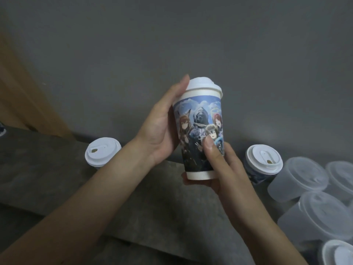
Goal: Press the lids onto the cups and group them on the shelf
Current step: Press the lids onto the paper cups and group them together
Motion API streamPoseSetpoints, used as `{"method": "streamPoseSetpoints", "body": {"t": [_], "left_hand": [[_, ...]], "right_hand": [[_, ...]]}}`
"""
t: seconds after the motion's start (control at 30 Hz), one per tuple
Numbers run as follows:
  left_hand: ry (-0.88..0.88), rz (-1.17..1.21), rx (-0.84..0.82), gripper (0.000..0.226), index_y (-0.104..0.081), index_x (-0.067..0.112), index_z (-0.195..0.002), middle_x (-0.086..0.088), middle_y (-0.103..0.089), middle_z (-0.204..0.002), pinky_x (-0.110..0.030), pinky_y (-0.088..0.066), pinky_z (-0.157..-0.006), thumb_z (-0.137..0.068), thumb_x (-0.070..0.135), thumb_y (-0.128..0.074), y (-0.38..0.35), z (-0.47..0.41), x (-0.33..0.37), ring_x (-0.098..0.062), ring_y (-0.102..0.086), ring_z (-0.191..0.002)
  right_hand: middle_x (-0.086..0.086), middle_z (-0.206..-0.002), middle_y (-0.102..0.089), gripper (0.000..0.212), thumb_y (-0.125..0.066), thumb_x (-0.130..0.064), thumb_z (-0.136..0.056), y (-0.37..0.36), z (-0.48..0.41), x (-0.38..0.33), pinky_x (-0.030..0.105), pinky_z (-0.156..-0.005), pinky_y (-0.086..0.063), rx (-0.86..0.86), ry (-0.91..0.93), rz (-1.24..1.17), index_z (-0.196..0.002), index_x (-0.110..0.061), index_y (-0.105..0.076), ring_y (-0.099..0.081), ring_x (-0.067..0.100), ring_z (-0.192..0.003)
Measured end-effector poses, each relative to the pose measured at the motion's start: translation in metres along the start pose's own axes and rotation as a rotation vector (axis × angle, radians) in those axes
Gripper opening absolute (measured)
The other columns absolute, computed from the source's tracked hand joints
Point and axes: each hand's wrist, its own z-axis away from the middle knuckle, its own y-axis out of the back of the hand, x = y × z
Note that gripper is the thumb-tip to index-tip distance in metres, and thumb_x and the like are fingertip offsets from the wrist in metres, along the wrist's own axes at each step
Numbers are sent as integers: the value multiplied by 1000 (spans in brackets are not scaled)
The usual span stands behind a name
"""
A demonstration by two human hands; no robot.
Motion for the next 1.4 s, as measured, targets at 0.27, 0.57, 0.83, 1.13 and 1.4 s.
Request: {"method": "streamPoseSetpoints", "body": {"t": [0.27,0.57,0.83,1.13,1.4], "left_hand": [[126,-113,-28,65,-70,4,-120,-22,-69,-112,-46,-52,-99,-76,51,-71,-7,-3,1,-32,-67,-100],[310,-49,-187,74,-61,6,-129,-20,-57,-125,-49,-37,-115,-72,50,-79,-15,-10,22,-35,-50,-122],[192,-247,-80,56,-72,9,-116,-18,-68,-114,-46,-46,-107,-77,48,-71,-21,-2,23,-34,-62,-110],[12,-477,75,53,-72,8,-116,-11,-75,-97,-36,-54,-83,-73,40,-77,-33,8,18,-24,-71,-87],[-7,-374,78,56,-70,9,-113,-9,-75,-95,-35,-57,-82,-67,38,-82,-34,13,11,-24,-71,-86]], "right_hand": [[10,-108,-77,61,-72,-66,-78,1,0,-7,53,-82,-62,-43,-19,-14,-118,-20,-72,-74,33,-96],[25,-80,-65,62,-62,-61,-77,5,10,-42,34,-51,-53,-264,-217,-354,-105,-6,-74,-62,32,-53],[0,-97,-77,63,-73,-71,-77,13,20,-41,30,-63,-57,-99,-62,120,-112,-19,-67,-74,17,-79],[-27,-96,-71,62,-66,-73,-66,19,27,-36,17,-65,-53,20,72,410,-109,-31,-56,-69,-6,-86],[-27,-96,-71,66,-64,-83,-67,21,30,-36,35,-71,-60,61,37,543,-111,-35,-55,-70,-2,-87]]}}
